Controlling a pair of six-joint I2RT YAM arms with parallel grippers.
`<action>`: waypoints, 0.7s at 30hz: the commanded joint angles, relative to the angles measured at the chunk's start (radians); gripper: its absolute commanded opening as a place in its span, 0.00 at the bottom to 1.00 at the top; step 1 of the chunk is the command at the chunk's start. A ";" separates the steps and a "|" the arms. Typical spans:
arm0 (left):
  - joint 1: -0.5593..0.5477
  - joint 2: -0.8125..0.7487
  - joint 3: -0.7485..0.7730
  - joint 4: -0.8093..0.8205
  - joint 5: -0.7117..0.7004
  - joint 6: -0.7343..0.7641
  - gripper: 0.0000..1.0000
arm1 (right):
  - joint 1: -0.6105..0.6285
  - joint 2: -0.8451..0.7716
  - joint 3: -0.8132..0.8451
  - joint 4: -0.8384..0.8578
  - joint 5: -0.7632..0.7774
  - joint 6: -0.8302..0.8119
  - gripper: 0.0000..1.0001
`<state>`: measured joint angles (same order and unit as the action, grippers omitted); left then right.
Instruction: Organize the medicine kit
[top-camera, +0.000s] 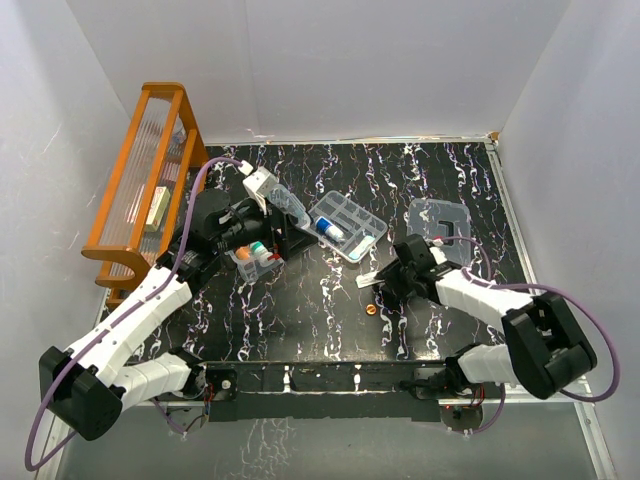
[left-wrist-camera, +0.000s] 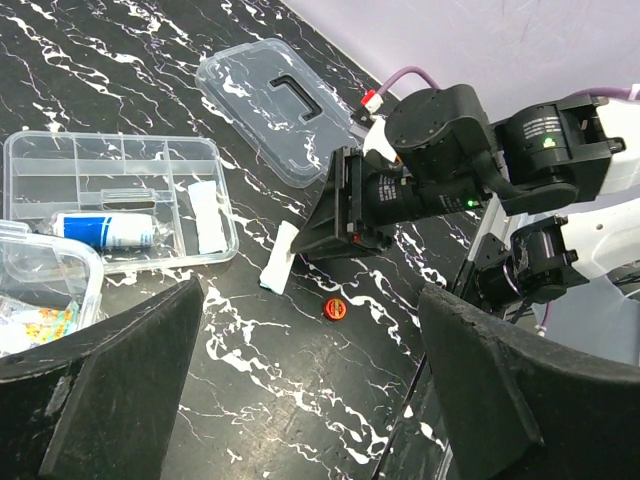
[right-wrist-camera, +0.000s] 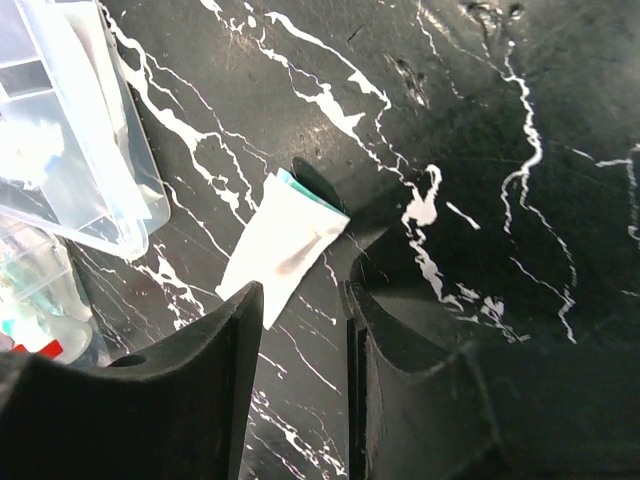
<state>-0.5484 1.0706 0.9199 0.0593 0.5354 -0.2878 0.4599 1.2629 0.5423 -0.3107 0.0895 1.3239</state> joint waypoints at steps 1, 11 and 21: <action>-0.007 -0.027 0.005 0.020 0.000 0.004 0.87 | -0.001 0.053 0.001 0.146 -0.003 0.015 0.34; -0.006 -0.034 0.067 -0.080 -0.060 0.134 0.89 | -0.001 0.158 0.071 0.058 0.107 -0.077 0.33; -0.007 -0.125 0.011 -0.034 -0.220 0.106 0.90 | 0.001 0.300 0.261 -0.031 0.118 -0.385 0.31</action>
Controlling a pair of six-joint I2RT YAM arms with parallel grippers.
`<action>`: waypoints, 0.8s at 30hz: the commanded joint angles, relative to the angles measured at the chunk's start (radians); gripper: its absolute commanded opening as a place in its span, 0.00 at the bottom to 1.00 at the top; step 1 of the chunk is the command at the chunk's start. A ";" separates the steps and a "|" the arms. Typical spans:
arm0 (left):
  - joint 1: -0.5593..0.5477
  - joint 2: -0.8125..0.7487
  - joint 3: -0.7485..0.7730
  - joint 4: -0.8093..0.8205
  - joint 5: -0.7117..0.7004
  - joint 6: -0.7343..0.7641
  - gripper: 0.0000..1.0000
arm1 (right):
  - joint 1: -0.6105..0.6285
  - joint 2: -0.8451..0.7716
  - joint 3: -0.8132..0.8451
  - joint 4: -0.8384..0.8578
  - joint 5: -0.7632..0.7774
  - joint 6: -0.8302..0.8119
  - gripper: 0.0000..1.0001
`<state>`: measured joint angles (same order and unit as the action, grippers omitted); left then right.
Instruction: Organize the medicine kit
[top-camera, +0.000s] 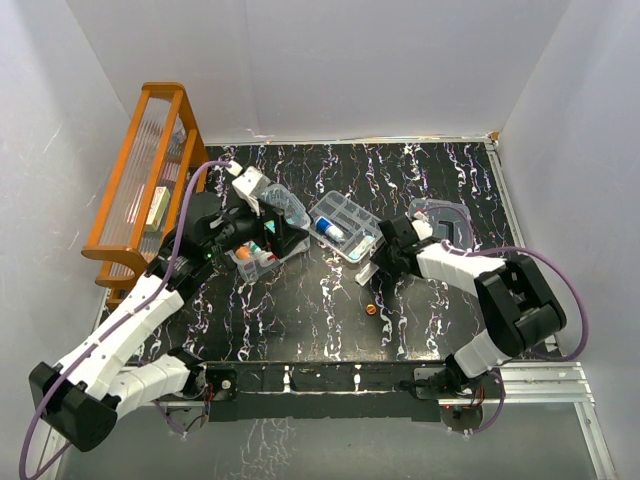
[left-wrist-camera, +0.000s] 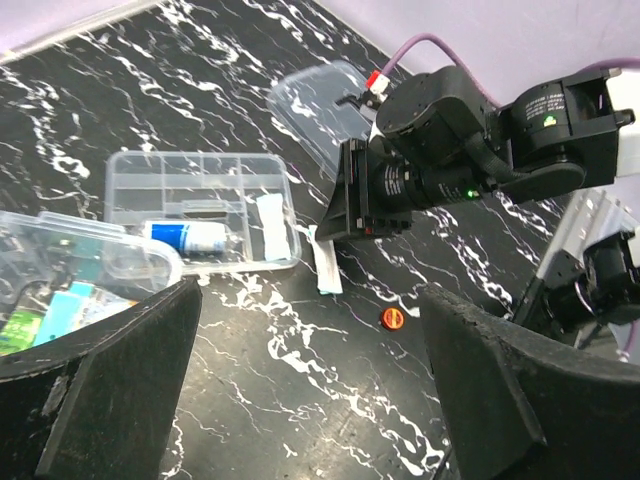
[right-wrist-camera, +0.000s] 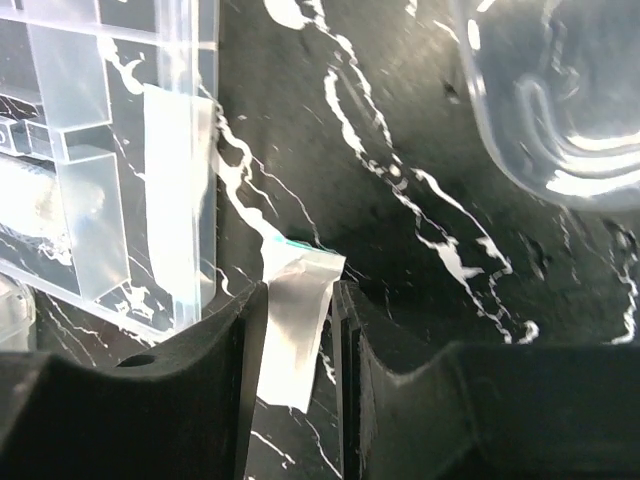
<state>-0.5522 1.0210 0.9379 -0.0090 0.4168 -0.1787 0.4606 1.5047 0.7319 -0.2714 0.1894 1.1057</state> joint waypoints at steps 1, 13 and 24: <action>-0.004 -0.085 -0.011 0.027 -0.118 -0.003 0.90 | 0.000 0.068 0.084 -0.071 0.001 -0.191 0.30; -0.004 -0.105 -0.036 0.027 -0.125 -0.107 0.90 | 0.102 0.141 0.267 -0.267 0.091 -0.359 0.45; -0.003 -0.089 -0.047 0.020 -0.152 -0.184 0.90 | 0.150 0.190 0.274 -0.307 0.078 -0.289 0.27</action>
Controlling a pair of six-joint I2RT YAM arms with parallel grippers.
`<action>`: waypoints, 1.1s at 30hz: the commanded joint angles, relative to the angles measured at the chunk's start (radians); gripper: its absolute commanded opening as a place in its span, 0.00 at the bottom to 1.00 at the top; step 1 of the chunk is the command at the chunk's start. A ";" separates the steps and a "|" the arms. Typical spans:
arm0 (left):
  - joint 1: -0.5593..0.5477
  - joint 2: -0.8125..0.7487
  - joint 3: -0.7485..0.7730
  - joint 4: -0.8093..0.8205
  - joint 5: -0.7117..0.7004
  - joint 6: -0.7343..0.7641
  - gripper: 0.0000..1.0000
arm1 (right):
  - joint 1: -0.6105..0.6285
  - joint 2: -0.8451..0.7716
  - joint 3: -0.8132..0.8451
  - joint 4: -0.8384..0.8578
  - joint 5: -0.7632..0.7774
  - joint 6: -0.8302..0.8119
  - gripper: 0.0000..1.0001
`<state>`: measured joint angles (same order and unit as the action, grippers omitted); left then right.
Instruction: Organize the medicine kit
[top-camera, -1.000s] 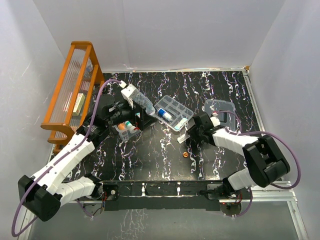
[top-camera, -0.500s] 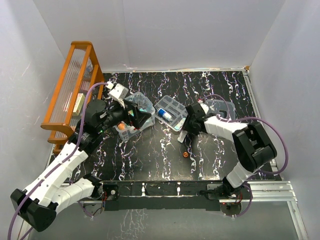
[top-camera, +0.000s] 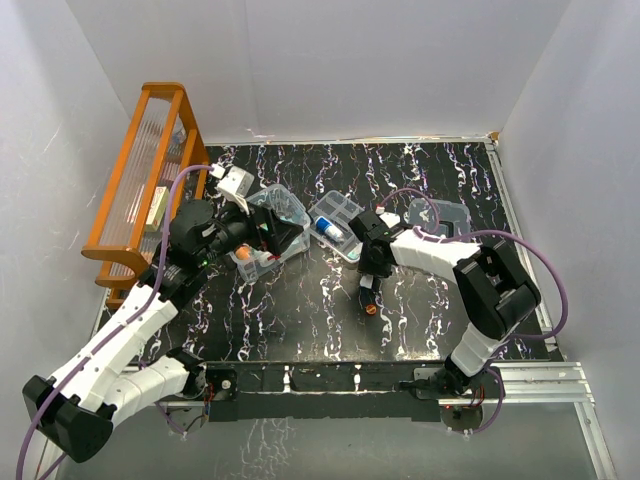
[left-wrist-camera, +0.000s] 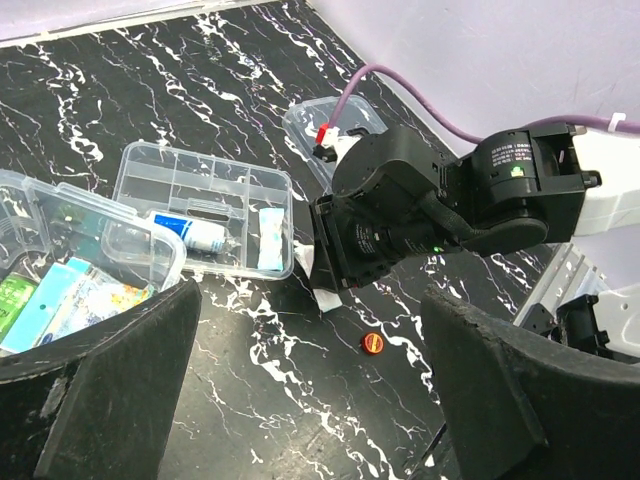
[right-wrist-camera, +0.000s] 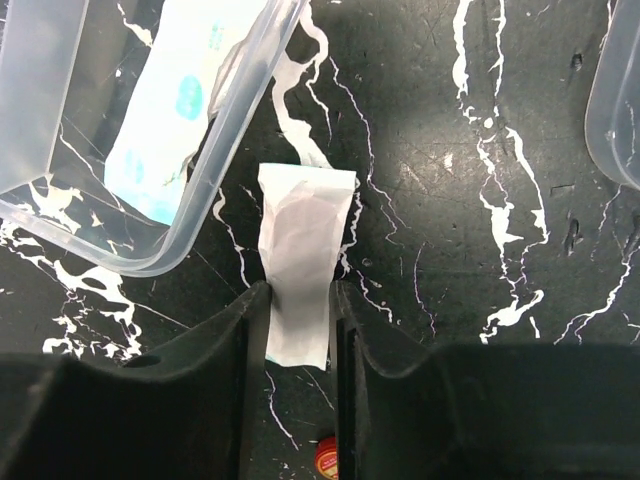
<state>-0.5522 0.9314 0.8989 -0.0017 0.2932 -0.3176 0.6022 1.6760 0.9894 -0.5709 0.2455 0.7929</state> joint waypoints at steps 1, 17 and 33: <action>-0.004 -0.001 -0.015 0.013 -0.037 -0.056 0.90 | 0.010 0.021 0.016 -0.006 0.023 0.024 0.25; -0.003 -0.017 -0.027 -0.050 -0.093 -0.064 0.91 | 0.010 -0.128 -0.088 0.110 0.068 0.083 0.15; -0.003 -0.088 -0.080 -0.079 -0.155 -0.123 0.92 | -0.018 -0.264 -0.050 0.262 0.072 0.191 0.18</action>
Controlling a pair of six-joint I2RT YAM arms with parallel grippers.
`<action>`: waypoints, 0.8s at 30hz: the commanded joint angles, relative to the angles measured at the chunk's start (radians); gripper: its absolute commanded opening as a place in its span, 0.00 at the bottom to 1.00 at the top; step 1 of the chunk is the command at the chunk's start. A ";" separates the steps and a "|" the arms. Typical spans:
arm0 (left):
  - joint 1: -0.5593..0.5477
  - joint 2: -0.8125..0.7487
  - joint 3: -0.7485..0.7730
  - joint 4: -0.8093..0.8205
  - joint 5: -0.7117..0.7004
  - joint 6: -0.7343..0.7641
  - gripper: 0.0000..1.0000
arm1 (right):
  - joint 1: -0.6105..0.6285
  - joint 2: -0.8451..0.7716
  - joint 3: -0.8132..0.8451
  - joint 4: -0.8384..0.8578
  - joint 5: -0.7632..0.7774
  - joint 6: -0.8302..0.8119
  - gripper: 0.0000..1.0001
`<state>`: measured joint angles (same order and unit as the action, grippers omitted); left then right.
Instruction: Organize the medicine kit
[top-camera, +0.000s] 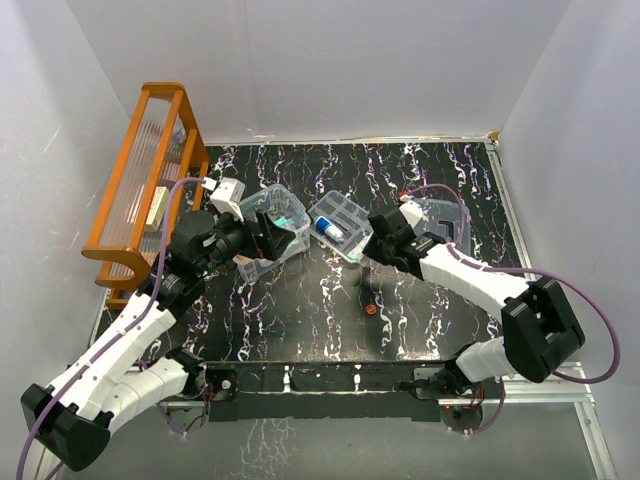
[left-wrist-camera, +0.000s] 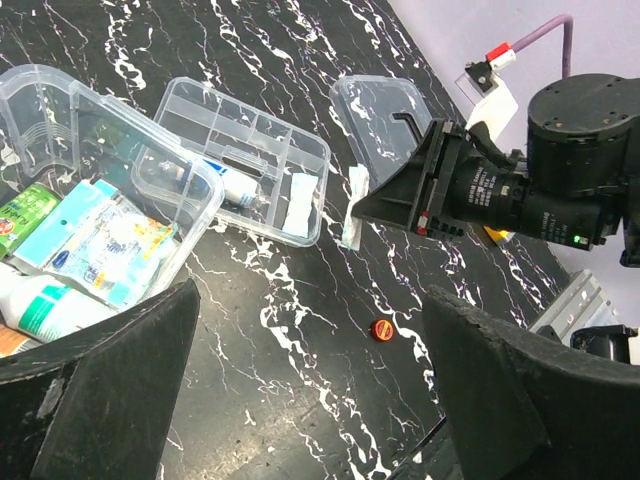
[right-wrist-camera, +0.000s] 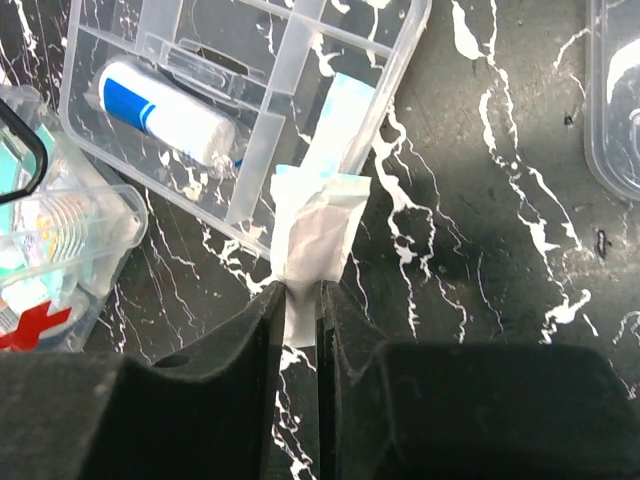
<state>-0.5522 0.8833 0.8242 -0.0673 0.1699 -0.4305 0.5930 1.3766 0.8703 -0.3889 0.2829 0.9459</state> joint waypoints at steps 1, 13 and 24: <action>-0.003 -0.044 -0.008 -0.018 -0.037 -0.011 0.92 | -0.012 0.057 0.083 0.092 0.035 0.031 0.18; -0.003 -0.063 -0.023 -0.041 -0.040 -0.015 0.93 | -0.027 0.202 0.181 0.098 0.067 -0.016 0.18; -0.004 -0.039 -0.027 -0.019 -0.023 -0.015 0.93 | -0.089 0.129 0.083 -0.044 0.073 -0.162 0.32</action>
<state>-0.5522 0.8429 0.8021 -0.1062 0.1387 -0.4461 0.5430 1.5364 0.9771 -0.3904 0.3454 0.8467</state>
